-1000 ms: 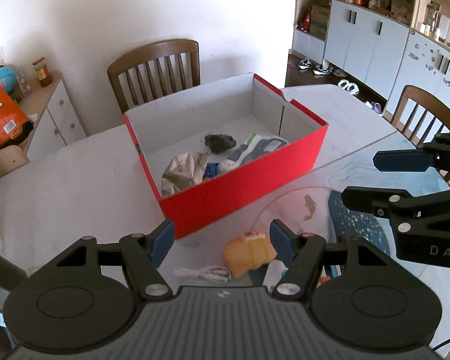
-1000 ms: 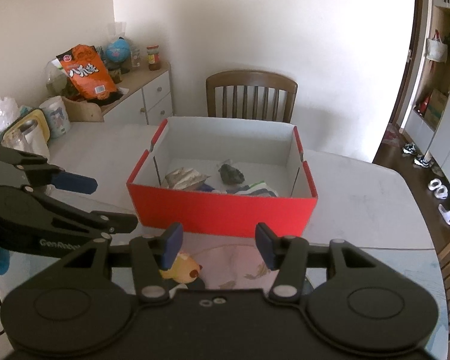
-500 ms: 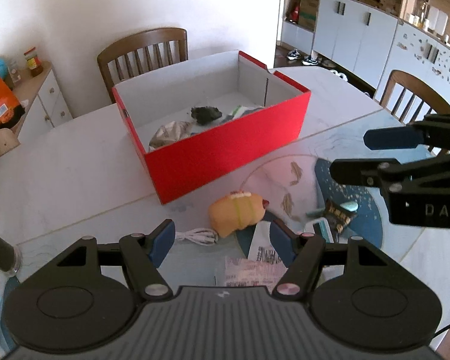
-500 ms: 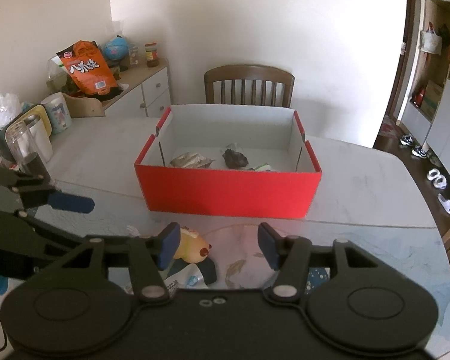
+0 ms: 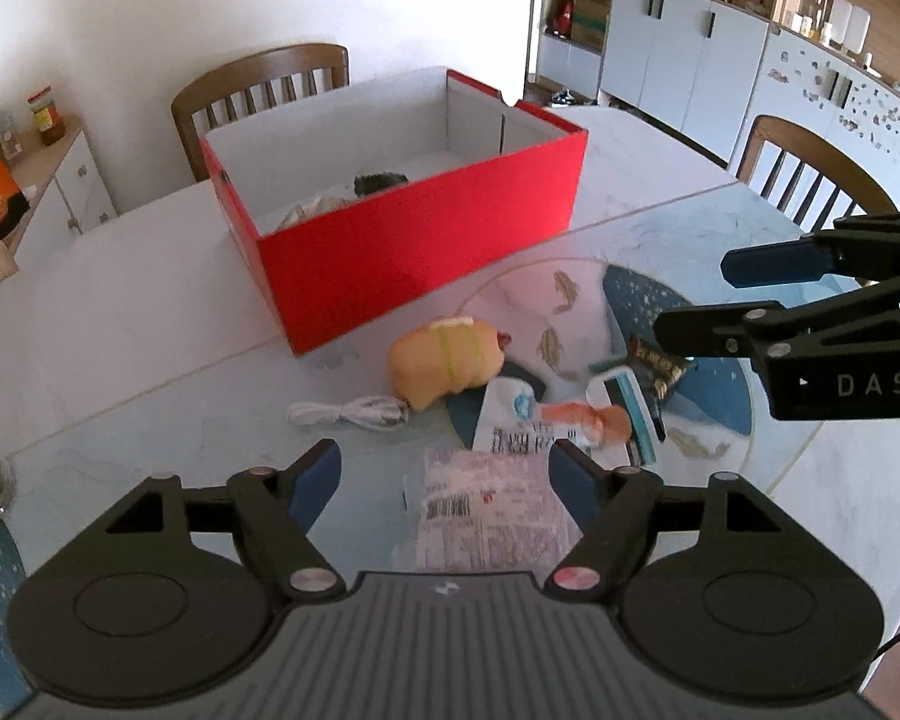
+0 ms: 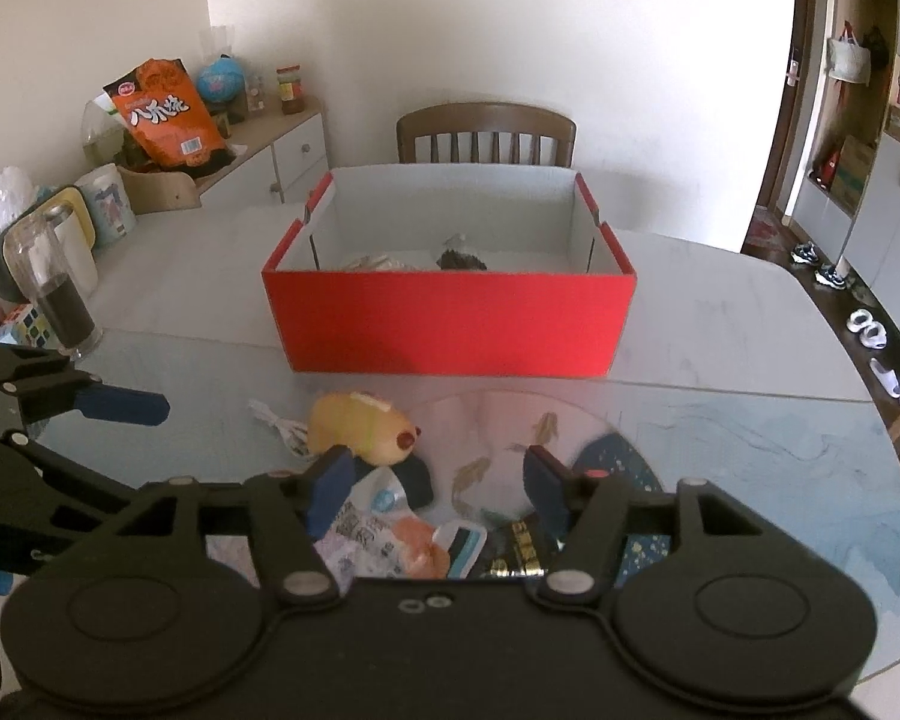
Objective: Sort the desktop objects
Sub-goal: 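Withdraw both tools from the box toward the items on the table, then lower the left tool over the white printed bag while the right tool approaches the black snack packet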
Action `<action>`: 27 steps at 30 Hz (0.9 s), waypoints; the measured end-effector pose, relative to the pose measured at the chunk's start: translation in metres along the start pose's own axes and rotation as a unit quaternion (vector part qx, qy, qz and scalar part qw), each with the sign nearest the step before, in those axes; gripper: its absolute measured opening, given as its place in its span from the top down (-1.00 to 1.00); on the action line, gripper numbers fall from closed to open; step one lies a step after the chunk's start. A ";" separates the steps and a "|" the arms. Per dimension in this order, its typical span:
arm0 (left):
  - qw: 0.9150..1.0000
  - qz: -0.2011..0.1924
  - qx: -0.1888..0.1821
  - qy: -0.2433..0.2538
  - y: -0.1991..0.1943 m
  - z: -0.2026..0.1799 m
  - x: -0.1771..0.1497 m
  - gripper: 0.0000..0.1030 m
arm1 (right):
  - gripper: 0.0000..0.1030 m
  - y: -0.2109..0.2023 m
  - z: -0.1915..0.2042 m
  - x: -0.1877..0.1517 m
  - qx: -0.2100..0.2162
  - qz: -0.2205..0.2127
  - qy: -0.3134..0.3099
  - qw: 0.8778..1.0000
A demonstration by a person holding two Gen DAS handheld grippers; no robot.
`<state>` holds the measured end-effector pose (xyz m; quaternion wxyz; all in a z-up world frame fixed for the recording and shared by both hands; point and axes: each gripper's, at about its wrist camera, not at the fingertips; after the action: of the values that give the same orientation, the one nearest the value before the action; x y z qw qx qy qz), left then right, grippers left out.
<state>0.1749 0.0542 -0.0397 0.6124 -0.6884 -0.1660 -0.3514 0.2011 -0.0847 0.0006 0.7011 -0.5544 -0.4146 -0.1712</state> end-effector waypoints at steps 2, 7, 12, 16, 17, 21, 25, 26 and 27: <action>1.000 0.003 -0.005 0.000 0.001 -0.001 -0.005 -0.53 | -0.22 0.000 0.000 -0.005 -0.002 0.003 0.000 1.000; 1.000 0.006 -0.010 0.008 0.004 -0.006 -0.016 -0.60 | -0.26 0.002 0.000 -0.017 -0.004 0.011 0.004 1.000; 1.000 0.009 -0.023 0.011 0.007 -0.009 -0.023 -0.62 | -0.29 0.004 -0.002 -0.028 -0.001 0.021 0.016 1.000; 0.999 0.012 -0.032 0.008 0.010 -0.010 -0.028 -0.72 | -0.40 0.005 -0.004 -0.037 -0.003 0.027 0.023 0.999; 0.999 0.013 -0.034 0.007 0.011 -0.009 -0.030 -0.72 | -0.44 0.004 -0.004 -0.039 -0.004 0.027 0.024 0.999; 0.999 0.013 -0.037 0.003 0.013 -0.009 -0.036 -0.90 | -0.57 0.003 -0.005 -0.043 -0.004 0.024 0.024 0.999; 0.999 0.014 -0.039 0.001 0.015 -0.008 -0.042 -0.99 | -0.75 0.002 -0.007 -0.047 -0.004 0.019 0.031 0.999; 0.999 0.016 -0.039 0.000 0.016 -0.008 -0.044 -0.99 | -0.83 0.002 -0.007 -0.048 -0.003 0.018 0.032 0.999; 0.999 0.016 -0.039 0.000 0.017 -0.008 -0.046 -0.99 | -0.91 0.002 -0.006 -0.049 -0.002 0.017 0.032 0.999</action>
<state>0.1522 0.0526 -0.0834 0.5911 -0.7141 -0.1409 -0.3475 0.1758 -0.1006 -0.0389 0.7158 -0.5565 -0.3823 -0.1780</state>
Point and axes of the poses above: each gripper's, at about its wrist camera, not at the fingertips, and y roughly the way its jaws point, z to its left, x to its top, and after that the axes turned 5 degrees about -z, right-handed
